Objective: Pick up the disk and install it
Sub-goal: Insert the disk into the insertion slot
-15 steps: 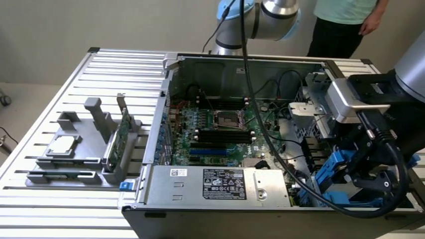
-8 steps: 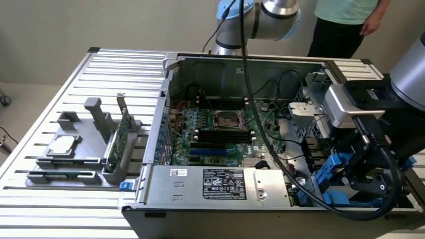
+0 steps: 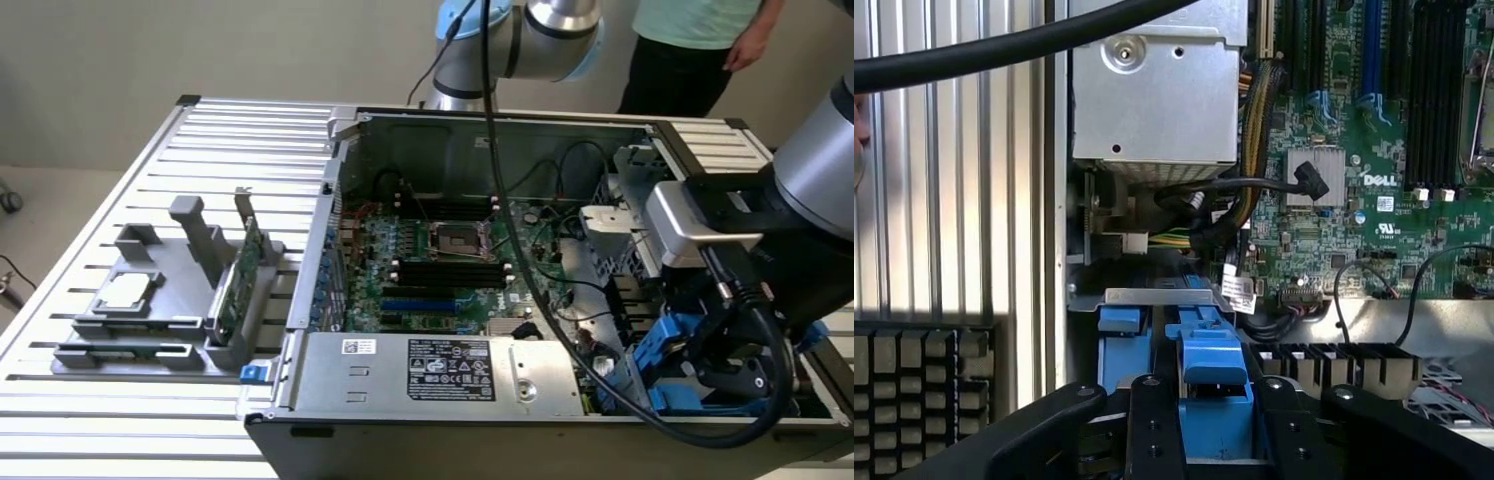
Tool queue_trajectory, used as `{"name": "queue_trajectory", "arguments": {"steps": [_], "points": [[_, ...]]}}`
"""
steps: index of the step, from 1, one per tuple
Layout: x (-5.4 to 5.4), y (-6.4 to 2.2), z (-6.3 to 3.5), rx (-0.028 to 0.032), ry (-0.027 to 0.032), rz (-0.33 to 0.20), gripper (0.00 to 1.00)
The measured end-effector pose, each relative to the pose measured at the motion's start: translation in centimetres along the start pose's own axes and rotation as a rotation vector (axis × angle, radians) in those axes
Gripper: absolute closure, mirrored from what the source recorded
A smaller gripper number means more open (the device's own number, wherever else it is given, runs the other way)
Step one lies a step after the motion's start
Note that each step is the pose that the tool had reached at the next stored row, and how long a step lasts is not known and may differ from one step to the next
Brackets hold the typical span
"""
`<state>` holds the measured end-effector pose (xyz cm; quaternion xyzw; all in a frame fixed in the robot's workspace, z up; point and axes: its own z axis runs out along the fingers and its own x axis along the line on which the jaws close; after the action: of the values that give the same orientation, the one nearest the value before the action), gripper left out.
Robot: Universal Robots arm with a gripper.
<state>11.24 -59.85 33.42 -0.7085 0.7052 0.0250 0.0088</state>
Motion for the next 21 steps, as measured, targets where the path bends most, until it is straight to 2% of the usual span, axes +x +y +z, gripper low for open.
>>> {"name": "queue_trajectory", "arguments": {"steps": [5, 7, 8, 14, 18, 21], "points": [[0.0, -0.02, 0.38, -0.0001, 0.0007, 0.0, 0.68], [0.0, -0.02, 0.61, 0.0, -0.0022, 0.0, 0.67], [0.0, -0.02, 0.61, 0.0, -0.0011, 0.0, 0.61], [0.0, -0.02, 0.63, 0.0, -0.0003, 0.0, 0.61], [-0.1, -0.16, -0.21, 0.0, -0.0003, 0.0, 0.61], [-0.1, -0.58, -0.68, 0.0, 0.0, 0.0, 0.61]]}}
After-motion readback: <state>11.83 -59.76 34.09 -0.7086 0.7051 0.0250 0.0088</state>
